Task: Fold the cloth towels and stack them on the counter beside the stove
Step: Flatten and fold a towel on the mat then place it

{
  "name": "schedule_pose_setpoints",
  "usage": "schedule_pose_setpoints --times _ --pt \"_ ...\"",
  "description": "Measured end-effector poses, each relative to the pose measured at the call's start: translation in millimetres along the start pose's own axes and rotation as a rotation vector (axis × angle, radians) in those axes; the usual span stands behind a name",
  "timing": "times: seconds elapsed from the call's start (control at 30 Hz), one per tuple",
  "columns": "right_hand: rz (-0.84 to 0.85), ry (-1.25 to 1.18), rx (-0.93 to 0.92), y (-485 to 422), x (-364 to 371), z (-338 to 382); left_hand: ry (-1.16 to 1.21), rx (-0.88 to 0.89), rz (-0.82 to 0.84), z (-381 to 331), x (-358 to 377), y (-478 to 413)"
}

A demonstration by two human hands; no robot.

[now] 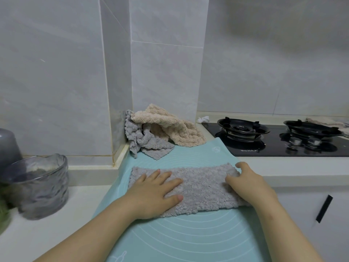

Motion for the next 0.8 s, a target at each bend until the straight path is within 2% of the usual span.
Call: schedule_pose_setpoints --times 0.2,0.3,0.47,0.53,0.6,0.67,0.73,0.8 --pt "-0.066 -0.032 -0.026 -1 -6 -4 -0.042 0.002 -0.04 -4 -4 4" --pt "-0.12 -0.057 -0.028 -2 -10 -7 -0.071 0.026 0.025 -9 1 5" --pt "-0.055 -0.081 -0.009 -2 -2 -9 -0.09 0.019 0.033 -8 4 1" --pt "-0.045 -0.125 -0.032 -1 -1 -6 -0.066 0.032 0.008 -8 2 3" --pt "-0.086 -0.19 -0.07 1 -7 -1 -0.009 0.036 -0.093 -6 -9 6" --pt "-0.15 -0.276 -0.11 5 -14 4 0.224 -0.007 -0.345 9 -38 17" --pt "-0.191 -0.347 -0.149 8 -20 13 0.65 -0.082 -0.601 39 -59 31" --pt "-0.186 -0.421 -0.209 11 -22 31 1.05 -0.168 -0.603 63 -50 30"
Point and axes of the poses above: each hand's wrist, its own y-axis away from the middle knuckle, its own x-axis out of the palm, z = x × y, the point moved 10 cm from there along -y, towards the middle knuckle, and after that the axes turned 8 degrees about z, right-handed, at the moved point
